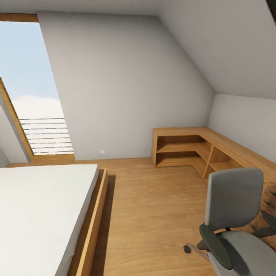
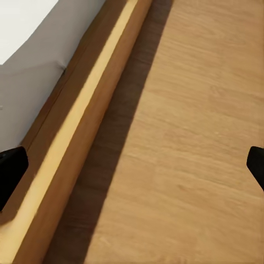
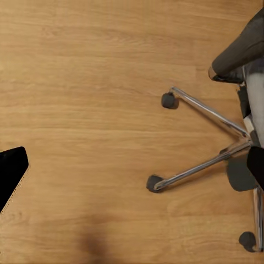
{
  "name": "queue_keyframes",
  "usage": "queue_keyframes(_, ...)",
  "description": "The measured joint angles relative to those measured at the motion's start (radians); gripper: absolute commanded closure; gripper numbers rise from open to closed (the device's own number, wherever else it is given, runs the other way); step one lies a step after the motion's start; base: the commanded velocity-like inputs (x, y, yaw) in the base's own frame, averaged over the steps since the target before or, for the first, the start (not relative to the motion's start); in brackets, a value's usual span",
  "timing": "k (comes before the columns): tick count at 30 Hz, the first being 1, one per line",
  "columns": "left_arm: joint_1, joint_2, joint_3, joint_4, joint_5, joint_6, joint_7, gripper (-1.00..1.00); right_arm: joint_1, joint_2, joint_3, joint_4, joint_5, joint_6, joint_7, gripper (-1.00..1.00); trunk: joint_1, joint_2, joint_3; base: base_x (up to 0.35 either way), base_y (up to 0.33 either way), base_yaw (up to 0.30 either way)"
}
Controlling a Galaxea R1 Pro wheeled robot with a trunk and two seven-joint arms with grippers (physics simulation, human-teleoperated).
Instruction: In the bedroom, organize the workspace by keeping the computer under the desk, ensuring the monitor is on the desk, placing the keyboard on the desk next to the monitor, placing the mouse on the desk next to the keyboard, moving the folder from the swivel chair onto the desk next to the mouse, stacking the notebook on top of the folder with the pen on top of the notebook, and positioning the swivel chair next to the desk.
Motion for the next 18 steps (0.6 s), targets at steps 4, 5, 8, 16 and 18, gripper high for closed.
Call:
queue_keyframes(4, 0.0, 0.001, 0.0, 0.0, 0.0, -0.001, 0.0, -1.0, 0.0, 0.0, 0.0, 0.0, 0.0, 0.001, 0.0, -1.0, 0.0, 0.0, 0.0, 0.067, -0.001, 0.236)
queue_keyframes(5, 0.0, 0.001, 0.0, 0.0, 0.0, -0.001, -0.001, -1.0, 0.0, 0.0, 0.0, 0.0, 0.0, 0.001, 0.0, -1.0, 0.0, 0.0, 0.0, 0.026, 0.0, 0.2)
queue_keyframes(8, 0.0, 0.001, 0.0, 0.0, 0.0, -0.001, -0.001, -1.0, 0.0, 0.0, 0.0, 0.0, 0.0, 0.0, 0.0, -1.0, 0.0, 0.0, 0.0, 0.017, 0.0, 0.13)
queue_keyframes(16, 0.0, 0.001, 0.0, 0.021, -0.002, -0.001, -0.001, -1.0, 0.0, -0.002, -0.001, 0.0, 0.0, 0.0, 0.0, -1.0, 0.0, 0.0, 0.0, 0.064, -0.049, 0.029)
queue_keyframes(18, 0.0, 0.001, -0.001, 0.027, -0.003, -0.001, -0.001, -1.0, 0.0, -0.002, -0.001, 0.0, 0.0, 0.0, 0.0, -1.0, 0.0, 0.0, 0.0, 0.195, -0.182, 0.005)
